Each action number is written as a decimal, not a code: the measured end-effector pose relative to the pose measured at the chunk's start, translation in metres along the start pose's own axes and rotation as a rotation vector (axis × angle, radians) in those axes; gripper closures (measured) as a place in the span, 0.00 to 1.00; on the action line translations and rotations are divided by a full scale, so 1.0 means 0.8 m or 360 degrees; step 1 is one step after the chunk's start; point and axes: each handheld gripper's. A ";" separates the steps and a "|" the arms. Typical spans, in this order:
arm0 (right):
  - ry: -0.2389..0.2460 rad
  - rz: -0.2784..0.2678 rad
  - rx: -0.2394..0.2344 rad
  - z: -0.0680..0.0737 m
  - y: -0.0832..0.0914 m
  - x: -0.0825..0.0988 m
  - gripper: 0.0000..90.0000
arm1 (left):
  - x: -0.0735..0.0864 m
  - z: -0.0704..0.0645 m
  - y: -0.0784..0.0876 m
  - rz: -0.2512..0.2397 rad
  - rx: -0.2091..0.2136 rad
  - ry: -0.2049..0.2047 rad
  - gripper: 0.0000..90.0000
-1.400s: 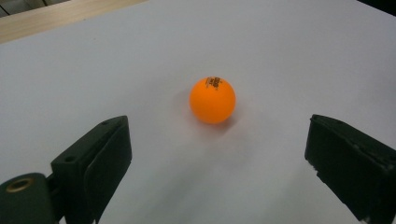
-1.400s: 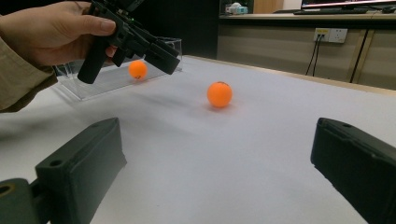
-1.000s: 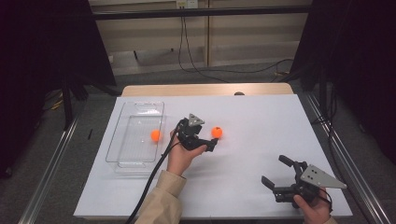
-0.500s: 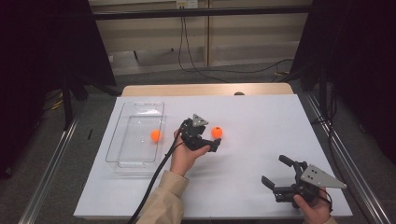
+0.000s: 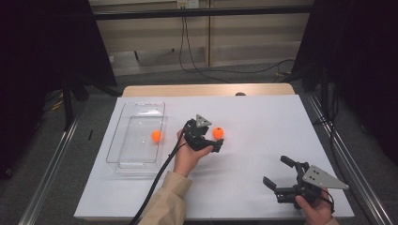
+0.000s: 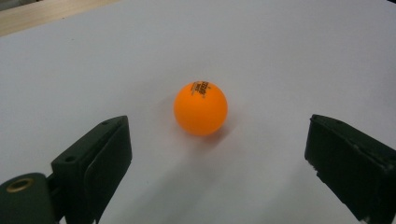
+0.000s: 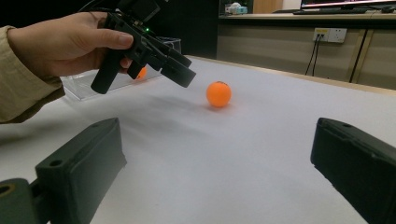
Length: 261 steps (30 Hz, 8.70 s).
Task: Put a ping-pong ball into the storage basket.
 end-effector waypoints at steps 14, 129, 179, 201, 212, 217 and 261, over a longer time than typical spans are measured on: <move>0.0012 0.0000 0.0003 -0.001 0.000 0.000 0.02 | 0.000 0.000 -0.009 0.0005 -0.0016 -0.0019 0.08; 0.0007 -0.0006 0.0002 -0.002 0.001 0.000 0.02 | -0.006 0.017 -0.067 0.0094 -0.0039 0.0021 0.49; 0.0013 -0.0009 -0.0003 -0.002 -0.001 -0.001 0.02 | -0.009 0.020 -0.060 0.0138 0.0021 0.0094 0.57; 0.0005 -0.0005 0.0008 -0.003 0.002 0.000 0.02 | -0.013 0.015 -0.041 0.0132 0.0098 0.0137 0.57; 0.0011 -0.0001 0.0018 -0.003 0.005 0.001 0.02 | -0.012 0.015 -0.033 0.0158 0.0099 0.0139 0.57; 0.0009 -0.0001 0.0018 -0.003 0.005 0.001 0.02 | -0.013 0.015 -0.030 0.0160 0.0102 0.0131 0.57; 0.0015 -0.0006 0.0010 -0.002 0.004 0.001 0.02 | -0.018 0.029 0.005 0.0084 0.0098 0.0211 0.57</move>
Point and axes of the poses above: each handheld gripper's, and its own axes: y roughly backward along the jaws, x roughly out of its underside, z roughly to its left, and after that the axes turned 6 degrees about x, right-handed
